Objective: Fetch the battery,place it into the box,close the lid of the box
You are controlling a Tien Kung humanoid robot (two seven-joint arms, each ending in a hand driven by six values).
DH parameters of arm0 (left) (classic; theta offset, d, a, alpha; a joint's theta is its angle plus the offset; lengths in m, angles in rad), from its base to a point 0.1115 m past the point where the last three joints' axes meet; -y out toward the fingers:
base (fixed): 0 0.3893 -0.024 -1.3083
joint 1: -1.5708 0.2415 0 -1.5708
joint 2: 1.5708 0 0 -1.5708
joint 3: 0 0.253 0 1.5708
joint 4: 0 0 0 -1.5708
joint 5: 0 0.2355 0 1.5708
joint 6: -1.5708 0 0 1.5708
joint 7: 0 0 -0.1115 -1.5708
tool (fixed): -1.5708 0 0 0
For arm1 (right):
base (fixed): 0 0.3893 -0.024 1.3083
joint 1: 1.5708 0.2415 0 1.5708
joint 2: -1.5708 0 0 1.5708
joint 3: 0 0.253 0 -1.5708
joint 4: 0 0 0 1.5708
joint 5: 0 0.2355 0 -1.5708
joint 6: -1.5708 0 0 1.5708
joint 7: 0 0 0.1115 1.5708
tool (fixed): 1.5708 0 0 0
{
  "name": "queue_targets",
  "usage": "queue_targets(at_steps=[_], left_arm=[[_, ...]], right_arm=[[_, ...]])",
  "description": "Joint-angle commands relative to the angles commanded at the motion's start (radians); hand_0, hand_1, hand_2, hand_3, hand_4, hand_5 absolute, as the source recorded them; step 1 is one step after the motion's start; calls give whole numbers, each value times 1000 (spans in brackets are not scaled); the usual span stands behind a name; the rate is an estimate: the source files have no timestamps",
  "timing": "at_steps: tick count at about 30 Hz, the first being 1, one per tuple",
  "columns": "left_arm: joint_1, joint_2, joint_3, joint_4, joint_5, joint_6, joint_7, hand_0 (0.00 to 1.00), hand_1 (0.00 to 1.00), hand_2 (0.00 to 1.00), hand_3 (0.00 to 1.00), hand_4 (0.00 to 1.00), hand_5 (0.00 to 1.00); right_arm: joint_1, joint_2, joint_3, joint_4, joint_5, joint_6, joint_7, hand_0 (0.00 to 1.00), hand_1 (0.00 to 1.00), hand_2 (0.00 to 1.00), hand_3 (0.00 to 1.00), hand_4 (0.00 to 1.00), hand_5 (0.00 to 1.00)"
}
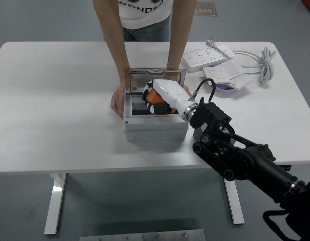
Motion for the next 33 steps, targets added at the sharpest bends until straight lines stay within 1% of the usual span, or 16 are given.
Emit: queue_targets(at_steps=[4,5,10,11,15,16,21,22,27,28,33], left_arm=[[0,0,0,0,0,1,-1,622,691,597,569,581,14],[0,0,0,0,0,1,-1,622,692,595,568,579,13],[1,-1,-1,-1,1,3,0,622,692,595,568,579,13],[1,-1,-1,-1,1,3,1,621,692,595,568,579,13],[0,-1,-1,-1,2,4,1,621,692,595,568,579,13],[0,-1,-1,-1,3,4,1,621,691,592,568,578,13],[2,-1,-2,-1,4,4,2,621,691,592,568,578,13],[2,-1,-2,-1,4,4,2,621,692,591,569,577,8],[2,-2,-2,-1,3,5,1,621,692,591,569,577,8],[2,-2,-2,-1,3,5,1,621,691,590,569,573,3],[3,-3,-3,-1,4,4,2,621,691,590,569,573,3]], right_arm=[[0,0,2,-3,6,2,5,275,369,446,535,564,2],[0,0,2,-3,8,2,6,282,382,458,540,567,27],[-1,0,6,-6,21,7,16,282,382,458,540,567,27],[-1,0,6,-6,23,7,18,276,398,473,546,567,68],[-1,-1,7,-7,33,12,24,276,398,473,546,567,68],[-2,-1,7,-8,37,14,26,284,417,482,535,681,196],[-4,-2,9,-10,49,19,34,284,417,482,535,681,196],[-4,-2,10,-10,51,21,36,308,415,482,524,744,262],[-4,-2,11,-11,56,23,40,308,415,482,524,744,262],[-5,-2,11,-11,57,23,41,314,419,477,513,795,317],[-5,-2,12,-12,59,21,42,314,419,477,513,795,317]])
